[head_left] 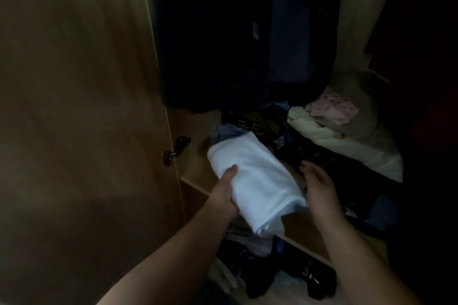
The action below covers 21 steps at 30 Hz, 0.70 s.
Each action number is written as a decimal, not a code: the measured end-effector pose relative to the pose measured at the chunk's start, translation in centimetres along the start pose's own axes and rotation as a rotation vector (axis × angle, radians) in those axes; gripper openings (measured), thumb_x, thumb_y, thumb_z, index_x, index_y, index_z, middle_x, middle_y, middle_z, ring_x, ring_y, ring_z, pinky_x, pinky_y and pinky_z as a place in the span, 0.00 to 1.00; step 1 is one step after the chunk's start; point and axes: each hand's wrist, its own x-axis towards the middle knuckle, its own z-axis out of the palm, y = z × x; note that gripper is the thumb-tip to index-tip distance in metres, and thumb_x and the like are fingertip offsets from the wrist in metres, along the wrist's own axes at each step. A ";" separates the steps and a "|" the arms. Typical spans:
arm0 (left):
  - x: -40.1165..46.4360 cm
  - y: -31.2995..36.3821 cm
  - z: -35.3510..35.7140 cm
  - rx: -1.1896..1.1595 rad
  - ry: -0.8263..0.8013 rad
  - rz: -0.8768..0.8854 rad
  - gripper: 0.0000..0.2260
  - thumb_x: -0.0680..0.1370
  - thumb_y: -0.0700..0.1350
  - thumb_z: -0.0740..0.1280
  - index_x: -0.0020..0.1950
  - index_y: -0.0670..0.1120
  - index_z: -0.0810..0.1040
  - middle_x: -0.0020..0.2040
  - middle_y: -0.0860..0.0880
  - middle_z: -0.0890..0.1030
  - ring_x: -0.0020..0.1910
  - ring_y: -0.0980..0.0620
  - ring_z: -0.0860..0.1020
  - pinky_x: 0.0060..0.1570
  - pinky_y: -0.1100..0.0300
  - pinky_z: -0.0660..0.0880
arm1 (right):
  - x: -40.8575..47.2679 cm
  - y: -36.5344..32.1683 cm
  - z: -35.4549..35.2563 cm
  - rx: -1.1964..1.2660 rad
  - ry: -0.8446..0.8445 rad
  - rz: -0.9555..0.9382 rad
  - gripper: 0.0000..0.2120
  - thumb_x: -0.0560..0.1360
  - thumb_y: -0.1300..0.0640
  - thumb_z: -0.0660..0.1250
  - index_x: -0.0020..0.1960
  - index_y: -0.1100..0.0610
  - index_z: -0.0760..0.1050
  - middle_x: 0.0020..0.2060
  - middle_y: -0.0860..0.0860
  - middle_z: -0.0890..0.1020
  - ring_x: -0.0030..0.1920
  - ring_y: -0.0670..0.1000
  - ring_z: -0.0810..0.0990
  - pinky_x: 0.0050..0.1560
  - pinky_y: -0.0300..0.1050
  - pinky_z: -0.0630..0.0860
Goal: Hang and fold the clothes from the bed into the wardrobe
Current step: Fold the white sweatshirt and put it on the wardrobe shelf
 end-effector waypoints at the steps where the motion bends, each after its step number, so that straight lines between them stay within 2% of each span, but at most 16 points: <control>1: 0.7 0.3 0.6 0.001 0.031 0.020 0.11 0.78 0.53 0.68 0.45 0.49 0.85 0.38 0.48 0.85 0.41 0.48 0.83 0.45 0.52 0.79 | 0.8 0.2 0.1 -0.040 0.056 -0.055 0.13 0.82 0.59 0.59 0.64 0.54 0.77 0.62 0.54 0.79 0.64 0.54 0.76 0.61 0.44 0.70; 3: 3.5 0.6 0.5 -0.047 0.042 0.038 0.14 0.75 0.54 0.71 0.31 0.53 0.86 0.33 0.51 0.85 0.37 0.51 0.84 0.42 0.54 0.80 | 1.1 0.1 0.6 -0.194 0.113 -0.204 0.15 0.82 0.62 0.60 0.66 0.57 0.76 0.63 0.53 0.79 0.63 0.51 0.75 0.61 0.42 0.67; 4: 4.7 0.7 0.5 -0.073 0.004 0.036 0.14 0.76 0.54 0.70 0.31 0.54 0.86 0.34 0.52 0.85 0.38 0.52 0.83 0.44 0.55 0.79 | 0.9 -0.1 1.0 -0.301 0.114 -0.336 0.16 0.81 0.62 0.60 0.67 0.58 0.76 0.62 0.52 0.78 0.62 0.49 0.75 0.62 0.41 0.67; 5: 5.5 0.6 0.6 -0.081 -0.067 0.063 0.14 0.77 0.56 0.69 0.37 0.52 0.88 0.39 0.50 0.86 0.43 0.52 0.83 0.49 0.56 0.78 | 0.9 0.2 1.6 -0.421 0.089 -0.501 0.17 0.80 0.61 0.61 0.68 0.57 0.75 0.62 0.53 0.78 0.62 0.49 0.74 0.63 0.41 0.67; 6: 6.2 0.5 0.6 -0.085 -0.155 0.131 0.16 0.78 0.58 0.67 0.48 0.49 0.88 0.49 0.46 0.86 0.51 0.50 0.82 0.57 0.55 0.75 | 0.9 0.6 2.5 -0.556 0.021 -0.633 0.19 0.79 0.58 0.61 0.70 0.55 0.73 0.64 0.52 0.77 0.63 0.50 0.74 0.65 0.44 0.68; 7: 6.3 0.5 0.3 -0.145 -0.173 0.124 0.23 0.79 0.60 0.65 0.62 0.43 0.82 0.61 0.41 0.82 0.62 0.46 0.78 0.66 0.51 0.70 | 1.1 1.5 3.6 -0.691 -0.067 -0.716 0.23 0.79 0.53 0.61 0.73 0.52 0.70 0.68 0.52 0.75 0.67 0.51 0.72 0.68 0.48 0.67; 8: 6.1 0.4 0.1 -0.225 -0.223 0.009 0.30 0.79 0.60 0.64 0.70 0.38 0.74 0.69 0.37 0.74 0.70 0.42 0.72 0.72 0.48 0.63 | 1.3 2.4 4.6 -0.800 -0.163 -0.724 0.27 0.79 0.47 0.59 0.77 0.48 0.64 0.74 0.50 0.69 0.73 0.52 0.66 0.72 0.51 0.63; 9: 6.4 0.3 -0.1 -0.252 -0.270 -0.110 0.34 0.79 0.61 0.64 0.73 0.35 0.68 0.72 0.35 0.70 0.73 0.40 0.67 0.75 0.46 0.58 | 1.7 3.4 5.6 -0.862 -0.250 -0.678 0.31 0.78 0.41 0.57 0.79 0.44 0.56 0.78 0.49 0.61 0.78 0.51 0.58 0.75 0.52 0.58; 11: 6.0 0.3 -1.1 -0.282 -0.280 -0.258 0.34 0.79 0.58 0.63 0.74 0.34 0.65 0.73 0.34 0.68 0.74 0.39 0.66 0.76 0.45 0.56 | 2.3 5.3 6.9 -0.989 -0.350 -0.528 0.37 0.75 0.34 0.54 0.80 0.40 0.47 0.80 0.46 0.50 0.80 0.52 0.47 0.76 0.57 0.54; 12: 6.6 0.3 -1.8 -0.231 -0.238 -0.261 0.33 0.80 0.56 0.63 0.75 0.35 0.63 0.73 0.35 0.69 0.73 0.39 0.67 0.76 0.46 0.57 | 2.6 6.1 7.2 -1.077 -0.383 -0.456 0.37 0.75 0.34 0.54 0.80 0.40 0.44 0.81 0.46 0.46 0.80 0.53 0.44 0.74 0.61 0.54; 14: 7.1 0.9 -3.0 -0.189 -0.161 -0.248 0.29 0.80 0.52 0.66 0.74 0.36 0.64 0.70 0.36 0.72 0.69 0.40 0.71 0.71 0.46 0.64 | 2.8 7.3 7.5 -1.176 -0.429 -0.350 0.36 0.79 0.43 0.58 0.80 0.39 0.41 0.80 0.44 0.40 0.80 0.53 0.42 0.73 0.63 0.56; 16: 6.2 2.5 -3.6 0.143 0.005 -0.157 0.24 0.78 0.51 0.68 0.69 0.39 0.70 0.62 0.38 0.78 0.57 0.42 0.77 0.57 0.49 0.74 | 2.6 7.5 7.9 -1.188 -0.392 -0.353 0.36 0.78 0.49 0.60 0.80 0.39 0.43 0.81 0.45 0.44 0.80 0.53 0.45 0.72 0.60 0.61; 18: 5.7 3.9 -4.6 0.639 0.104 0.036 0.13 0.80 0.44 0.67 0.61 0.37 0.76 0.50 0.42 0.79 0.42 0.49 0.78 0.42 0.59 0.77 | 2.2 7.2 8.4 -1.189 -0.307 -0.409 0.38 0.74 0.45 0.61 0.79 0.39 0.47 0.80 0.47 0.51 0.79 0.54 0.51 0.68 0.59 0.66; 19: 5.9 4.6 -4.7 0.944 0.132 0.190 0.10 0.80 0.40 0.65 0.57 0.35 0.77 0.46 0.43 0.79 0.38 0.51 0.76 0.40 0.60 0.76 | 2.2 7.1 8.8 -1.176 -0.261 -0.428 0.40 0.72 0.42 0.62 0.79 0.39 0.47 0.80 0.48 0.53 0.78 0.55 0.53 0.66 0.61 0.68; 20: 6.4 5.1 -4.7 1.275 0.155 0.394 0.09 0.80 0.40 0.64 0.55 0.35 0.77 0.46 0.42 0.79 0.40 0.51 0.76 0.43 0.61 0.75 | 2.4 7.2 9.1 -1.162 -0.233 -0.435 0.42 0.70 0.40 0.62 0.79 0.39 0.46 0.80 0.49 0.52 0.79 0.57 0.52 0.67 0.63 0.68; 21: 6.5 5.7 -4.2 1.524 0.152 0.611 0.11 0.79 0.41 0.63 0.56 0.37 0.77 0.50 0.42 0.80 0.46 0.48 0.78 0.48 0.61 0.72 | 2.7 7.5 9.4 -1.155 -0.231 -0.430 0.44 0.71 0.37 0.62 0.80 0.39 0.43 0.81 0.49 0.49 0.80 0.58 0.48 0.68 0.65 0.66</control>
